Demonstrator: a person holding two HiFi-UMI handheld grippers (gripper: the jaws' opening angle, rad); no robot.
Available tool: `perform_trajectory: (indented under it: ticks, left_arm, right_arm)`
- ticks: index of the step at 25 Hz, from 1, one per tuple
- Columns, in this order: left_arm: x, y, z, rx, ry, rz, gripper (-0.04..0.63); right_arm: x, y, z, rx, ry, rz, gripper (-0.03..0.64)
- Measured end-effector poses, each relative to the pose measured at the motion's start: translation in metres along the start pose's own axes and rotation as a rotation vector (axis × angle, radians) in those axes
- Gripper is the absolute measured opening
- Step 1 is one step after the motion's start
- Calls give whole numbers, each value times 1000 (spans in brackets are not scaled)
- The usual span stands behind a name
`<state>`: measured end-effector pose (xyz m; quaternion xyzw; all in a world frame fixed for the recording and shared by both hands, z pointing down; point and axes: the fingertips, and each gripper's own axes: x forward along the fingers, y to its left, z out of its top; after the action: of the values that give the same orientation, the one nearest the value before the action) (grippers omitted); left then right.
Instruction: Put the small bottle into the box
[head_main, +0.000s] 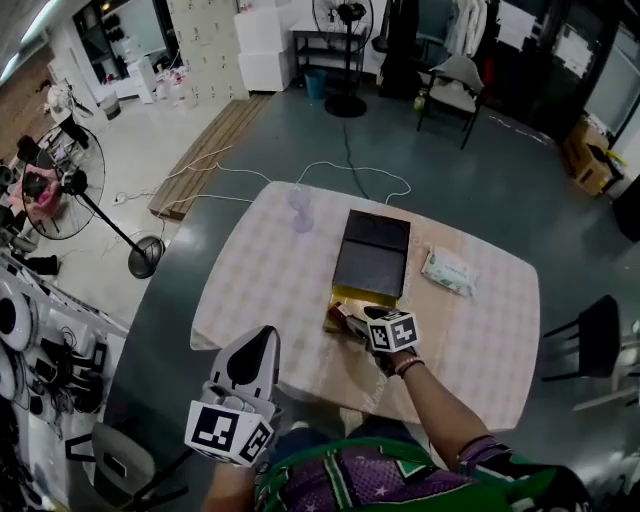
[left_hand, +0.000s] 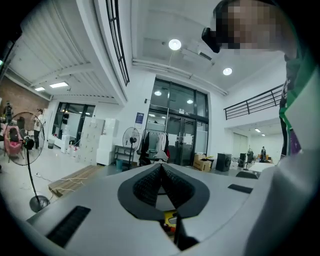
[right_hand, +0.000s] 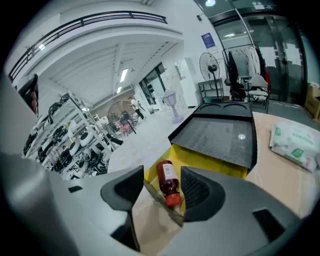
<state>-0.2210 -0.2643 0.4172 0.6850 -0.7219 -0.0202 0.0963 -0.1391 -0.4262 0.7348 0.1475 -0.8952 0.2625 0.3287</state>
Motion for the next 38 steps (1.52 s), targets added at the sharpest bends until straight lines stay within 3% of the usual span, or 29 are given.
perform_trajectory:
  ticks: [12, 20, 28, 38]
  left_arm:
    - [-17, -11, 13, 26, -20, -137, 23]
    - [-25, -12, 21, 39, -20, -214, 23]
    - [-37, -18, 30, 89, -29, -299, 23]
    - [-68, -13, 46, 143, -80, -385, 23]
  right_arm:
    - [-83, 34, 11, 31, -170, -91, 233]
    - [-148, 68, 35, 45, -351, -186, 233]
    - [-221, 120, 50, 49, -549, -225, 229]
    - [-311, 181, 59, -1, -770, -338, 224]
